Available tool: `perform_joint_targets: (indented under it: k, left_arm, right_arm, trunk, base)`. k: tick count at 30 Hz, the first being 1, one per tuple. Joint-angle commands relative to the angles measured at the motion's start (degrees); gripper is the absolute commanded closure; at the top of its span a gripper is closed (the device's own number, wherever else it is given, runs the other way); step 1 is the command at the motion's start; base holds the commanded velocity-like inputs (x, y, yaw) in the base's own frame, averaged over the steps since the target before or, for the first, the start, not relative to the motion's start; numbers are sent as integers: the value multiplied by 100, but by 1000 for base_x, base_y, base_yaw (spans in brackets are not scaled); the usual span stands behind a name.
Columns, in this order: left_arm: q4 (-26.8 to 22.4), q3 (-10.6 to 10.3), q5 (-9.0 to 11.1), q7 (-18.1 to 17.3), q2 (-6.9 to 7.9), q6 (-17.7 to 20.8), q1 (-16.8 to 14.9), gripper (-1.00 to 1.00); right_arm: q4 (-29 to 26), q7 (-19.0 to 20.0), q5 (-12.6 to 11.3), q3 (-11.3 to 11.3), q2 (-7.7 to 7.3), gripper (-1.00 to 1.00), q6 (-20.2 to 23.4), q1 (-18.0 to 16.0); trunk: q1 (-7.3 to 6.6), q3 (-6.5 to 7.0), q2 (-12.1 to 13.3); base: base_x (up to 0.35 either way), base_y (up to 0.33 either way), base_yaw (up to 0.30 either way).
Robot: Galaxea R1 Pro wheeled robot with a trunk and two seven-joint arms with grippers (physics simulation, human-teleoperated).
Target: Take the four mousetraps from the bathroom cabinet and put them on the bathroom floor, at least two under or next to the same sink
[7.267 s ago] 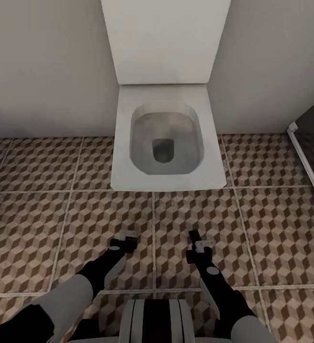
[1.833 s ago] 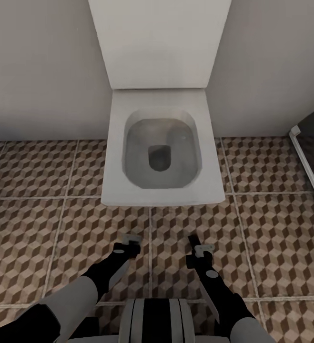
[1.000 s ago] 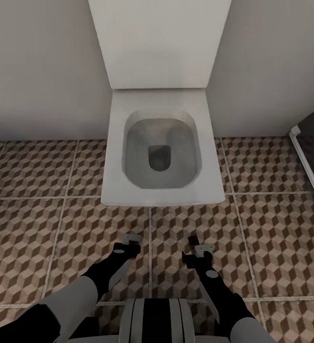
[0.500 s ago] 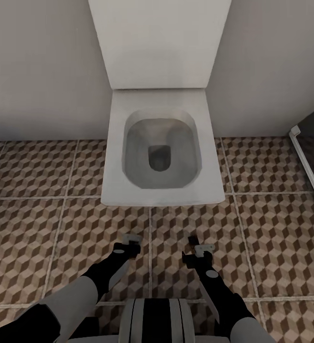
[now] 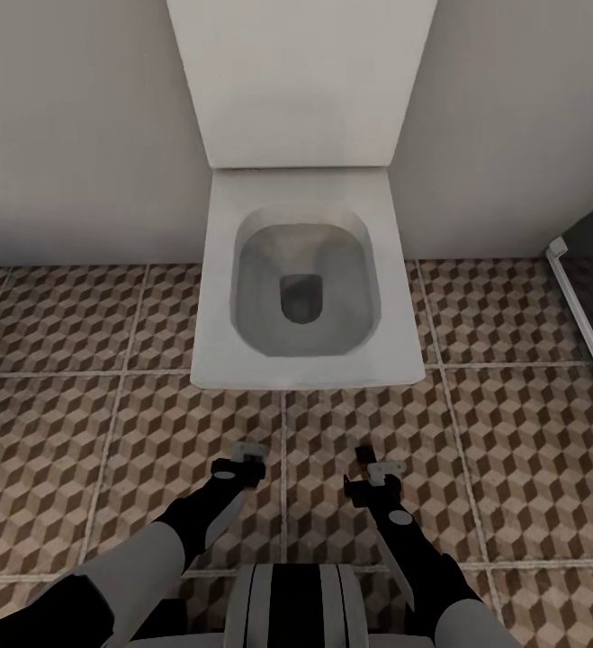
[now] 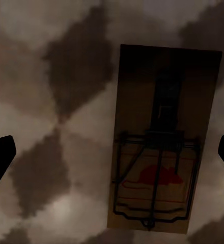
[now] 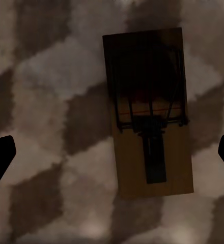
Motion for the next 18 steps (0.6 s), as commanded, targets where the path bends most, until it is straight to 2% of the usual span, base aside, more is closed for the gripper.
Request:
perform_joint_targets:
  k: [1,18]
  left_arm:
    - [-11,-48,40,48,5,24,-4,-100]
    - [-11,-48,40,48,5,24,-4,-100]
  right_arm:
    - [-10,-40,23,22,-3,-100,41,0]
    - [-10,-39,23,22,-3,-100,41,0]
  trunk:
    - [-1,-3,-1]
    - [-1,-3,-1]
  base:
    - [0,0,0]
    - [0,0,0]
